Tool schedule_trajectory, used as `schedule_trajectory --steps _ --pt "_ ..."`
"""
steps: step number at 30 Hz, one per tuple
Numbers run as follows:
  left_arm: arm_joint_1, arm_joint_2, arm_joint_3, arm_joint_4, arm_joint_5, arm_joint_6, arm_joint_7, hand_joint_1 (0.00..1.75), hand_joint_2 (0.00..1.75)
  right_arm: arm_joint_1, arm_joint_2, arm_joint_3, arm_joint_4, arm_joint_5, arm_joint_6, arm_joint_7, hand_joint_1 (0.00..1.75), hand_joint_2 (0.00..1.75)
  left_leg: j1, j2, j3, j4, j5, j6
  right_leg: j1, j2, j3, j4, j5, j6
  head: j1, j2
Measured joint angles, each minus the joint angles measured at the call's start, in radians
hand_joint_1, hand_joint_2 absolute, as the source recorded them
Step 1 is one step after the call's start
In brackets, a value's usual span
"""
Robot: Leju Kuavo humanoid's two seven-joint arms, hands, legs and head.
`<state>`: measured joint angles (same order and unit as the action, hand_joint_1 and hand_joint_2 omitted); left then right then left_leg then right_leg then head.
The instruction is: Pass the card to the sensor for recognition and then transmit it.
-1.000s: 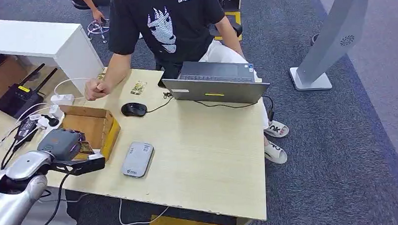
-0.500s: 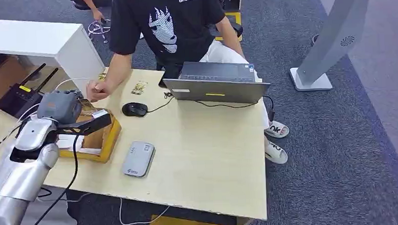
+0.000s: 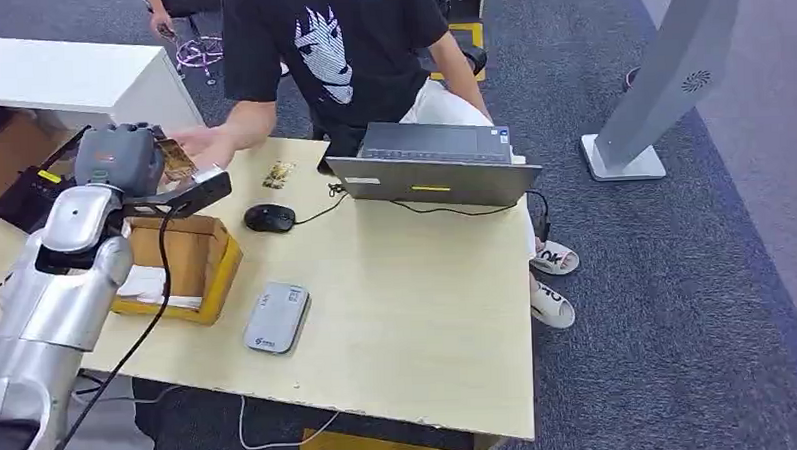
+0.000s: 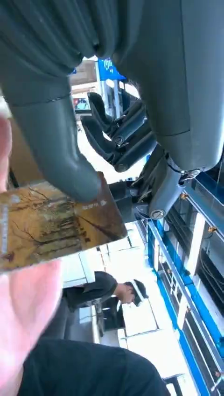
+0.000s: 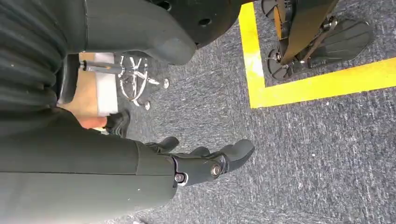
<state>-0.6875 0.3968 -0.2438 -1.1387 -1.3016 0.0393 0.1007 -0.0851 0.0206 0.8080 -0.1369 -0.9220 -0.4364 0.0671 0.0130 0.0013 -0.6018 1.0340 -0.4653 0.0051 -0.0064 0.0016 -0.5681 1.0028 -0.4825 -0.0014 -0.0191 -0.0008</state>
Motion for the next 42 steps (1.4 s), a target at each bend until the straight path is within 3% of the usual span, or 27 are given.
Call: schedule_trajectory --steps 15,16,24,35,39,42 --pt "-0.028 -0.044 0.001 0.047 -0.061 0.063 -0.001 1.75 1.75 0.000 -0.002 0.027 0.000 -0.004 0.002 0.006 0.00 1.75 0.000 0.000 -0.001 0.000 0.000 0.000 0.000 0.000 0.000 0.000 0.000 0.000 0.000 0.000" --pt "-0.026 -0.048 0.001 0.047 -0.061 0.067 -0.002 0.03 1.75 0.000 -0.002 0.029 0.000 -0.005 0.003 0.006 0.00 1.75 0.000 0.000 0.000 0.000 0.000 0.000 0.000 0.000 0.000 0.000 0.000 0.000 0.000 0.000" --pt "0.006 -0.077 0.010 0.040 -0.061 0.144 0.000 0.00 1.75 0.000 -0.002 0.042 0.000 -0.010 0.013 0.010 0.00 1.75 0.000 0.000 0.000 0.000 0.000 0.000 0.000 0.000 0.000 0.000 0.000 0.000 0.000 0.000" --pt "0.054 -0.082 0.042 -0.005 -0.047 0.162 -0.011 0.00 1.75 0.000 -0.003 0.053 0.000 -0.011 0.014 0.016 0.00 1.75 0.000 0.000 0.000 0.000 0.000 0.000 0.000 0.000 0.000 0.000 0.000 0.000 0.000 0.000" --pt "0.118 -0.072 0.059 -0.063 -0.021 0.186 -0.050 0.00 1.75 0.000 -0.003 0.055 0.002 -0.029 0.014 0.009 0.00 1.75 0.000 0.000 -0.001 0.000 0.000 0.000 0.000 0.000 0.000 0.000 0.000 0.000 0.000 0.000" --pt "0.219 -0.057 0.090 -0.156 0.013 0.223 -0.086 0.00 1.75 0.002 -0.003 0.055 0.003 -0.045 0.010 0.008 0.00 1.75 -0.001 0.002 0.000 -0.001 -0.001 0.000 0.000 0.003 0.000 0.000 0.000 0.000 -0.001 0.000"
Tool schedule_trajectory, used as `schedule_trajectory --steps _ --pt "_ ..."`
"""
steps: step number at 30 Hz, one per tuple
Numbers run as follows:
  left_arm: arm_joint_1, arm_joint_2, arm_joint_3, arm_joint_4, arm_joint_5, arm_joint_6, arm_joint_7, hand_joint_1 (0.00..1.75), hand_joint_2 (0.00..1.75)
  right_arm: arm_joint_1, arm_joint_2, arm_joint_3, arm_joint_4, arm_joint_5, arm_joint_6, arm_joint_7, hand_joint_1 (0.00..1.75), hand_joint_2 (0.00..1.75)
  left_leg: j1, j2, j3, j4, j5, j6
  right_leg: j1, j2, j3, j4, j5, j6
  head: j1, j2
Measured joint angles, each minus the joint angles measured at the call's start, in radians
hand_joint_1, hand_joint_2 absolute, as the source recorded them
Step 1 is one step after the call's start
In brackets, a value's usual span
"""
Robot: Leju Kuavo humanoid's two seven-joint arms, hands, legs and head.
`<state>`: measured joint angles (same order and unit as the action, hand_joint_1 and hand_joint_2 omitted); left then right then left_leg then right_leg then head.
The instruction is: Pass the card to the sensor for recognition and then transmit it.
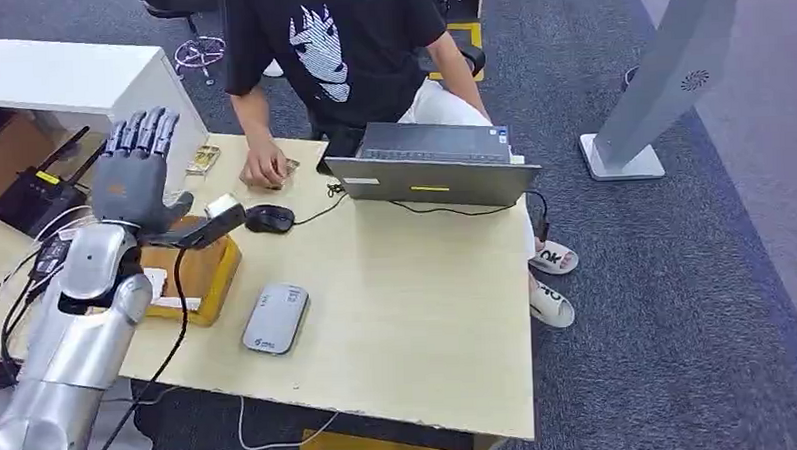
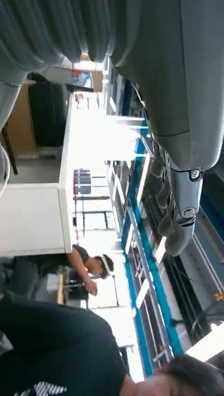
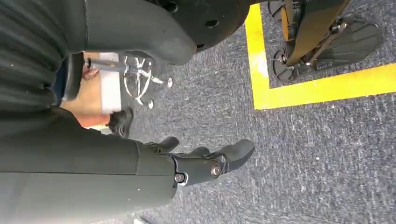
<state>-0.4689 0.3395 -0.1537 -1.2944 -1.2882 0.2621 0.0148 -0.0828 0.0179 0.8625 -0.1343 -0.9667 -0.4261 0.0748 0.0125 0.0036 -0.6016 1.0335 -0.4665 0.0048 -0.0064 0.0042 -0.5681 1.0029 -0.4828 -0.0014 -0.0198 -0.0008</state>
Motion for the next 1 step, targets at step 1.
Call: schedule_trajectory --steps 1 --pt "0.041 0.002 0.016 -0.036 0.006 0.007 -0.008 0.00 1.75 0.002 0.000 0.000 0.000 -0.003 0.000 0.000 0.00 1.75 0.000 0.000 0.000 0.000 0.000 0.000 0.000 0.000 0.000 0.000 -0.001 0.000 0.000 0.000"
